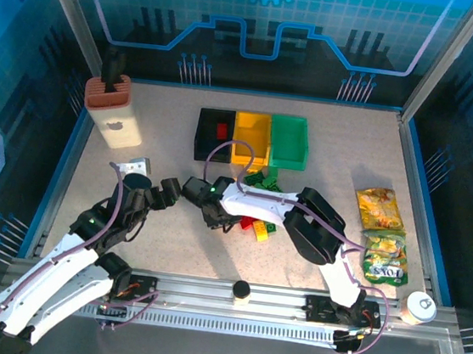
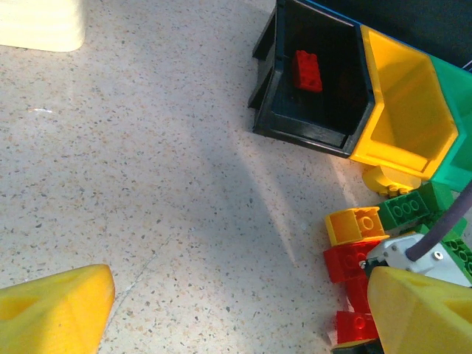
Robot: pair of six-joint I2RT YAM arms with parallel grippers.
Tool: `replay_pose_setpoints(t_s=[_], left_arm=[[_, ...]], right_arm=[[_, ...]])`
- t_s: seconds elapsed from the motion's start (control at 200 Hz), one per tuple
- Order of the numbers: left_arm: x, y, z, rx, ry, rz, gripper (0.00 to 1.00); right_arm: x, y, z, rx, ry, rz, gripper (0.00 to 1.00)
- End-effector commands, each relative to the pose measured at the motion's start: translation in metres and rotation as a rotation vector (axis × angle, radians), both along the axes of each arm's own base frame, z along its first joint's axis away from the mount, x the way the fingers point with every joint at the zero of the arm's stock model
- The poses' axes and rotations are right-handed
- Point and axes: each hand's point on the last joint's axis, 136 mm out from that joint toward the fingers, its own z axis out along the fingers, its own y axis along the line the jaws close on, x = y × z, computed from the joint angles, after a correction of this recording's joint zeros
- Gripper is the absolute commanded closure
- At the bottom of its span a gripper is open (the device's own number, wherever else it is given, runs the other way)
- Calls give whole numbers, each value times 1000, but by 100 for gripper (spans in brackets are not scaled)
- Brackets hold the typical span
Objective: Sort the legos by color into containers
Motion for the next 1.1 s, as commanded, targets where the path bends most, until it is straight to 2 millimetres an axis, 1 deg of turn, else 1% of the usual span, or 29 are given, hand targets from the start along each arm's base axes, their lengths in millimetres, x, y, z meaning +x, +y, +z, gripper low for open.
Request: replay_pose_setpoints(t_s=[0.0,0.11,0.21,0.38,0.5,0.51,0.59,0.605,0.625,0.63,0.64,0.76,0.886,0.966,1.001,1.021,1.071,1.091], left_arm=[[-3,2,1,4,-2,4,10],[-5,2,1,5,-2,2,10],[-5,2,2,1,0,0,10],[-8,1,3,-6,7,-8,11],[-10,2,3,-5,10,-7,11],[-10,2,3,-6,11,-7,11],[-12,1,3,-17,16,-16,11],[-13,0,2,-20,18,-17,11],[-13,0,1,-21,23,-18,11],[-13,0,1,-22,24,-19,11],[-14,0,1,-23,25,-20,11],[-16,-4,-3,-43,43,-32,11],[-18,-6,-4,-49,54,-37,11],[-19,-8,-3,-56,52,-46,11],[-19,-9,-3,-58,53,-51,11],[-19,-10,-3,-61,53,-53,11],[-19,-11,-3,-64,53,-58,11],[-18,-12,-3,-63,54,-61,11]], right_arm=[[13,5,40,16,-87,29,65],[28,12,61,47,-131,54,65],[49,17,80,80,-164,73,64],[99,29,116,138,-231,123,64],[137,39,127,208,-239,144,63],[143,42,129,221,-244,146,63],[164,46,131,254,-241,147,63],[167,46,129,255,-237,149,63],[173,46,137,271,-252,149,63],[175,47,131,264,-245,148,63],[177,47,126,259,-239,149,63],[209,49,122,277,-273,147,63],[233,43,119,296,-295,120,62],[243,40,120,322,-309,112,60],[246,43,123,341,-318,121,56],[247,44,126,349,-325,127,52],[249,45,134,357,-346,144,34],[249,46,139,360,-353,151,25]])
